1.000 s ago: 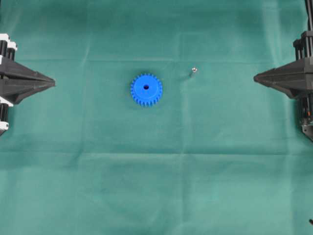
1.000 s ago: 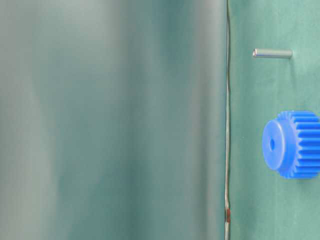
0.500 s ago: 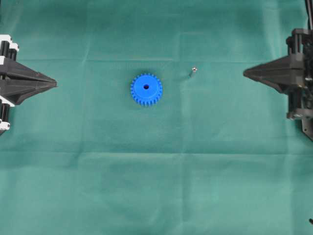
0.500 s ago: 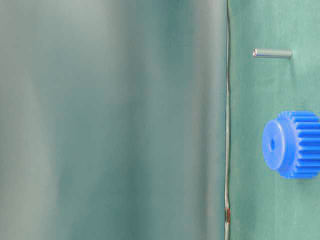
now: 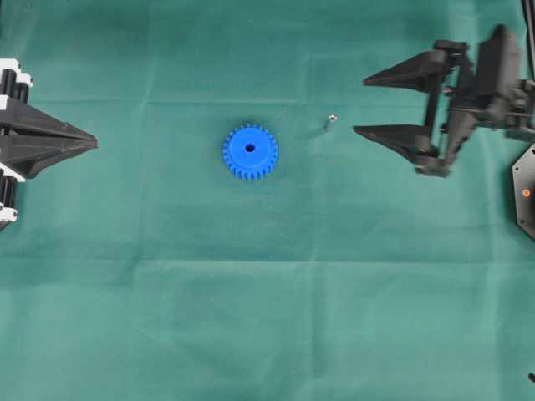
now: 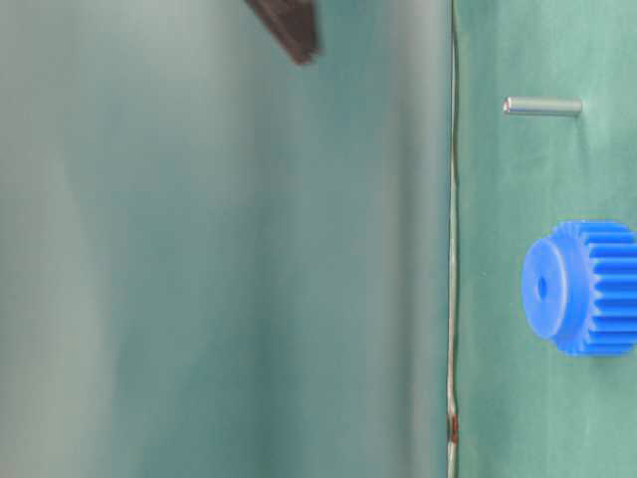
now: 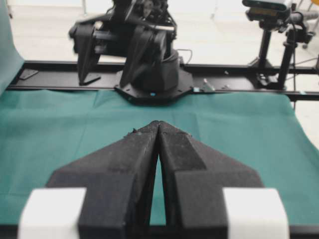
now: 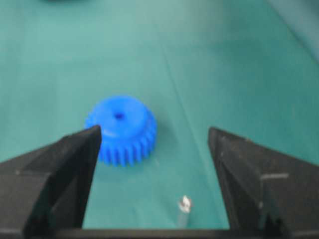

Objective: Insert the shaft placed at a random location into the center hole of the medium gear at another random location.
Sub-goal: 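Lower the right gripper over the silver shaft and close on it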

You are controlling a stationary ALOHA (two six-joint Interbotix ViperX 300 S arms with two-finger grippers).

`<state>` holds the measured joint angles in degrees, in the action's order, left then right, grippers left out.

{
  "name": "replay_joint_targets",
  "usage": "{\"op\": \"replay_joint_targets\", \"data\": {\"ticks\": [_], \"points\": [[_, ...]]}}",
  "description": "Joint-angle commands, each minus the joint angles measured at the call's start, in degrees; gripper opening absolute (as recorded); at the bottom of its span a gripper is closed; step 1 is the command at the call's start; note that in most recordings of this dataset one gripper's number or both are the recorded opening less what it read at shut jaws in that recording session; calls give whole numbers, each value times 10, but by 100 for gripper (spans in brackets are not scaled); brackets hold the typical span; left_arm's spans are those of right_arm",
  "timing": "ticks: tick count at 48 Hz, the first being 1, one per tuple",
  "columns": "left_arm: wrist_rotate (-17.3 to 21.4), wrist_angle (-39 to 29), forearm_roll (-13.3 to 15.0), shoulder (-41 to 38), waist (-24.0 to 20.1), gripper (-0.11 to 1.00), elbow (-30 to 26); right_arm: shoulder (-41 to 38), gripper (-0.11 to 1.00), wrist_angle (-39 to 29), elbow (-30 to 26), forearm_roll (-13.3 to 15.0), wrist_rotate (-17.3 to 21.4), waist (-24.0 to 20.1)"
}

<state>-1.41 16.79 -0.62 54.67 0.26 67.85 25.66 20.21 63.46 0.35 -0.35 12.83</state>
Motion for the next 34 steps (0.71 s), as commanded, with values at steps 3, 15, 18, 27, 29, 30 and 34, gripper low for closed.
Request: {"op": "replay_joint_targets", "data": {"ticks": [3,15,18,27,29,30,34], "points": [[0,3,-2,-4,1,0,-15,-77,82,24,-29,-3,-12,19],[0,-4,-2,-4,1,0,-14,-179,82,40,-51,-5,-12,28],[0,-6,-2,-4,1,0,-14,-195,81,45,-50,-9,-12,32],[0,-10,-2,-4,1,0,-14,-234,81,69,-45,-18,-12,41],[0,-11,-2,-4,1,0,-14,-240,81,75,-45,-19,-12,41],[0,-11,-2,-4,1,0,-14,-243,81,77,-46,-19,-12,41],[0,-11,-2,-4,1,0,-14,-250,80,86,-46,-19,-12,41]]}}
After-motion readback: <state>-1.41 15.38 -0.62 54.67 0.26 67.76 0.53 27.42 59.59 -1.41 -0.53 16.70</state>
